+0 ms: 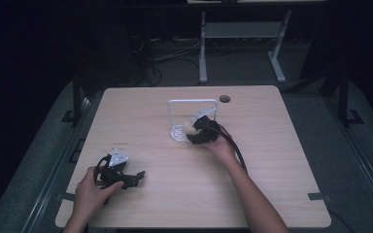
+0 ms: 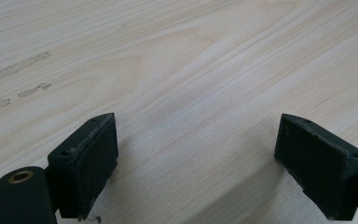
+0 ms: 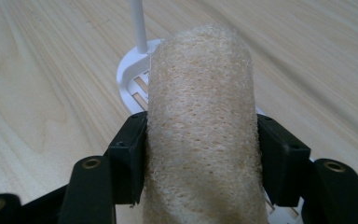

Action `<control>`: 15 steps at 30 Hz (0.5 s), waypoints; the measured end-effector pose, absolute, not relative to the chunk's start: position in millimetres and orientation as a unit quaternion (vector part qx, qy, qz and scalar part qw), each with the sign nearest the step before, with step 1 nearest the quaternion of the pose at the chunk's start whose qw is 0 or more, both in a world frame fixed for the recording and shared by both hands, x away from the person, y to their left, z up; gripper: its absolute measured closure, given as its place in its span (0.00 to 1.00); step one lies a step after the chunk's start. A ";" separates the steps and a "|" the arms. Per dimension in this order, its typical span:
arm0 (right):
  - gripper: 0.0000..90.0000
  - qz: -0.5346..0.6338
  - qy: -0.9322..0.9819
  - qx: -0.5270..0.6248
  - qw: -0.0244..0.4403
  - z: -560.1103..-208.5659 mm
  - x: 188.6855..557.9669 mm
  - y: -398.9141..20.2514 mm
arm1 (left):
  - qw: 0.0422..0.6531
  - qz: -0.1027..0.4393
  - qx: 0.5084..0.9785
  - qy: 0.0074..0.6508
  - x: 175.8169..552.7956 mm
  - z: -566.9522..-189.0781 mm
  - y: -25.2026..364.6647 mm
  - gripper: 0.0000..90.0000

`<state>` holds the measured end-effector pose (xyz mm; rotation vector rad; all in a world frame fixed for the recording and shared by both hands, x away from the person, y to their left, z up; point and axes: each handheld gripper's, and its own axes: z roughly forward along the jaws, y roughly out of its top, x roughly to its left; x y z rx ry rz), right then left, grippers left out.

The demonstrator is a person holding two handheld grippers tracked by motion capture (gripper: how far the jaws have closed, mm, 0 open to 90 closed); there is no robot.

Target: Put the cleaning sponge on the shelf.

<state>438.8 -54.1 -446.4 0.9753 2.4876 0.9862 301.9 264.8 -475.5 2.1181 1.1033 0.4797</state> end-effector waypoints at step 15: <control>0.45 0.326 0.869 0.341 0.149 -457.3 446.1 -48.9 | 0.345 0.185 0.816 0.425 301.9 -475.5 264.8 0.14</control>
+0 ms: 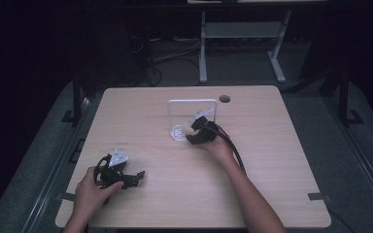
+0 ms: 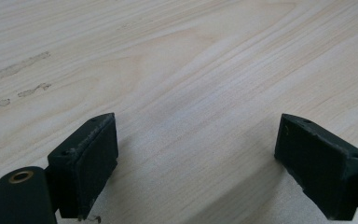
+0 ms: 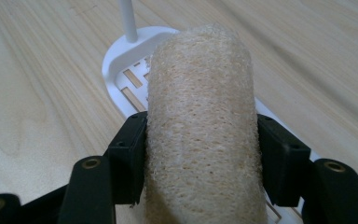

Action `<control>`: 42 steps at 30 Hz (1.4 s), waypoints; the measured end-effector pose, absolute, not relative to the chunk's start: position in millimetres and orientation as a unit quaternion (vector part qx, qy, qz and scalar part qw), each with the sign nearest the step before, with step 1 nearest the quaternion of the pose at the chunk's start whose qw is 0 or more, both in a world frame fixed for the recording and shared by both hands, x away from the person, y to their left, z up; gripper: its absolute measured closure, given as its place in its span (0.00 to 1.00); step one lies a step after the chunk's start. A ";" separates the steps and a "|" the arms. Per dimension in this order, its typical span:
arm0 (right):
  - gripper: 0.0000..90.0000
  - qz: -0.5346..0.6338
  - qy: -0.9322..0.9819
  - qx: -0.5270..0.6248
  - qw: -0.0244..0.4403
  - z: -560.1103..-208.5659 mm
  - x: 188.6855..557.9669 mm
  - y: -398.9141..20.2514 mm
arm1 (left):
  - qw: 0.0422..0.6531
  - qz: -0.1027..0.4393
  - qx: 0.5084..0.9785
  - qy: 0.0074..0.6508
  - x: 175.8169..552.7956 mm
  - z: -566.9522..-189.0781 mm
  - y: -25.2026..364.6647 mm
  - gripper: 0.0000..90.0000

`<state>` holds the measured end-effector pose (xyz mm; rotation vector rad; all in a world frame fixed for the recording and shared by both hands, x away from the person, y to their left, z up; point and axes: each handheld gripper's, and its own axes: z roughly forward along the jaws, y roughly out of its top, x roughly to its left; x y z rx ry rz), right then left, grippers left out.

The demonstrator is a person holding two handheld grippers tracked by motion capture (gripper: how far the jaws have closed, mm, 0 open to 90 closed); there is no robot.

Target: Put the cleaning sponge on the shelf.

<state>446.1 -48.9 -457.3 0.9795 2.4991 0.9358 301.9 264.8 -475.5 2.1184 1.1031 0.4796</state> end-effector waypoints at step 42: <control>0.69 0.381 0.855 0.315 0.156 -417.1 408.7 -64.0 | 0.345 0.185 0.816 0.425 301.9 -475.4 264.8 0.14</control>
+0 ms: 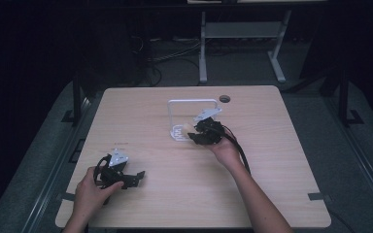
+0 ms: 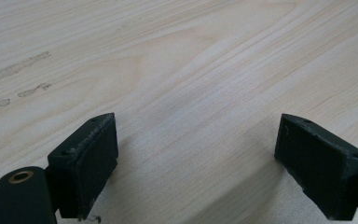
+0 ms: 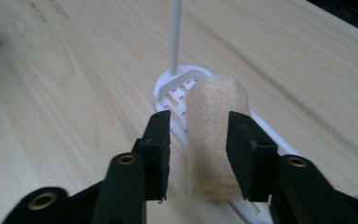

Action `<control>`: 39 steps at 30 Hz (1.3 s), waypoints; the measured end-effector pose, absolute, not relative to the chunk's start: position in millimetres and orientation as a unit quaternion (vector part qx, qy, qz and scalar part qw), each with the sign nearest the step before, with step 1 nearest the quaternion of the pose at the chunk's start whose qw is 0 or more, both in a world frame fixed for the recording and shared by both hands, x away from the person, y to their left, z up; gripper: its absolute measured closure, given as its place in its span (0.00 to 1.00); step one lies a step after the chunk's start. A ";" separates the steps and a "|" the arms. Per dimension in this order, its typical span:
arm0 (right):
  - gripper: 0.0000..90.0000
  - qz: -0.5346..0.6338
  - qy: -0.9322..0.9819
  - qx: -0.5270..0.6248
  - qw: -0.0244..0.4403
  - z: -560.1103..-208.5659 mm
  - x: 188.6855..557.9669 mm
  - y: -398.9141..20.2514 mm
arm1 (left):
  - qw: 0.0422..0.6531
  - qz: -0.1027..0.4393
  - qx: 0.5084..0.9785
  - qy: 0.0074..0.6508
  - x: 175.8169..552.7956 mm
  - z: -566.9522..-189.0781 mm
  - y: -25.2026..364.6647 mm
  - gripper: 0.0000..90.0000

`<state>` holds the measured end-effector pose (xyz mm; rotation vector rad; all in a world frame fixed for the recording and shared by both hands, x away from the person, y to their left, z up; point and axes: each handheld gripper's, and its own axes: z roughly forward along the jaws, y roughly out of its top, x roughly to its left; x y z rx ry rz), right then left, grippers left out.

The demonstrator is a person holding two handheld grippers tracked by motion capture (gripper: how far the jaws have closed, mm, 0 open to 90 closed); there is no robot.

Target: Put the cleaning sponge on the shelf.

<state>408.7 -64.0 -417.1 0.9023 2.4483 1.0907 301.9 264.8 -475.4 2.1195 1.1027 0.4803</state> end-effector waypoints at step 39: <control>1.00 0.345 0.865 0.341 0.129 -455.1 408.3 -85.5 | 0.347 0.186 0.815 0.425 301.9 -475.7 264.7 0.14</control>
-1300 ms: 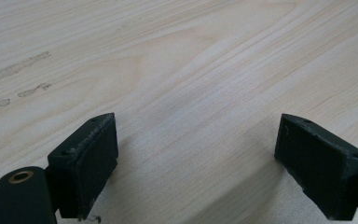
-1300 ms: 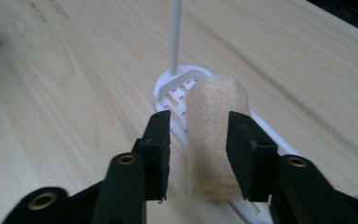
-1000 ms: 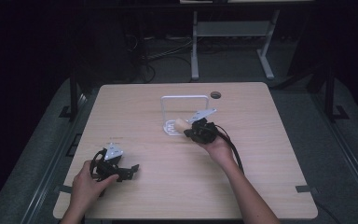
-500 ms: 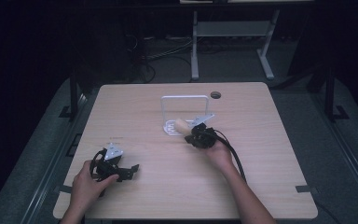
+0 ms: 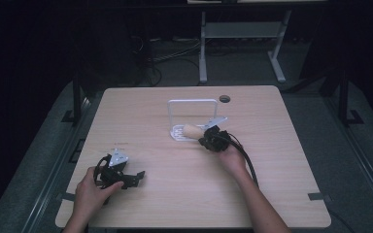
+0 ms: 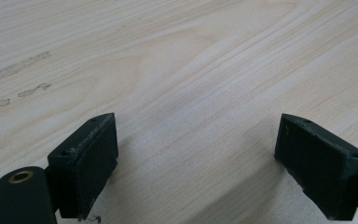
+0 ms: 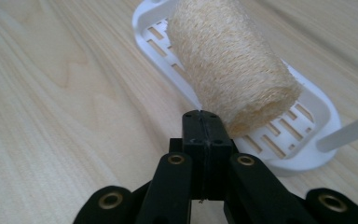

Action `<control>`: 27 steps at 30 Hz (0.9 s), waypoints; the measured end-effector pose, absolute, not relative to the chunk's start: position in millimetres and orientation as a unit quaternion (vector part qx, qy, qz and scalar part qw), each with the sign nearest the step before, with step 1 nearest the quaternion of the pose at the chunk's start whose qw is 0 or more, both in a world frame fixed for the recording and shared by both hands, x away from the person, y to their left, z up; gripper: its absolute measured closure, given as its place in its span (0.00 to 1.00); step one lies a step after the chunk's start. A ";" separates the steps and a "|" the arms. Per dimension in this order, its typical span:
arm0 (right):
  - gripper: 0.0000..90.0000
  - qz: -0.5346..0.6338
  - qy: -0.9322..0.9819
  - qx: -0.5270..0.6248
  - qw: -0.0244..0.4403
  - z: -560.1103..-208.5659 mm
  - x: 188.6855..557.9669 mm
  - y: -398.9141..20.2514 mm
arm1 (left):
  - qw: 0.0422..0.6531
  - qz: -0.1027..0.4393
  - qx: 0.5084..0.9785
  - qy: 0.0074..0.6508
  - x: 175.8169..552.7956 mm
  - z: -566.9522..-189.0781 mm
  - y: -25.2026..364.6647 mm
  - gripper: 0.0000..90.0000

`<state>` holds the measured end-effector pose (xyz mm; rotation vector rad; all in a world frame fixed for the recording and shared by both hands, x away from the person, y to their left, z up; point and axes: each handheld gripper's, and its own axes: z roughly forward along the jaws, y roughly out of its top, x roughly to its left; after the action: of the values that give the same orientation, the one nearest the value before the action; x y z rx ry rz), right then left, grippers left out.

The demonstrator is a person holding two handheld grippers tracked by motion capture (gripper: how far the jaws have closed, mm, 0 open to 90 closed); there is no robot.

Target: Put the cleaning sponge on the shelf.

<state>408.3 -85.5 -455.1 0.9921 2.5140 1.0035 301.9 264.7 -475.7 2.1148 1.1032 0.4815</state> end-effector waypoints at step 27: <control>1.00 0.348 0.856 0.353 0.144 -452.4 414.9 -94.3 | 0.348 0.185 0.814 0.426 301.9 -475.8 264.4 0.14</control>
<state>414.9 -94.3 -452.4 1.0173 2.4678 1.0032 301.9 264.4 -475.8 2.1111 1.1054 0.4809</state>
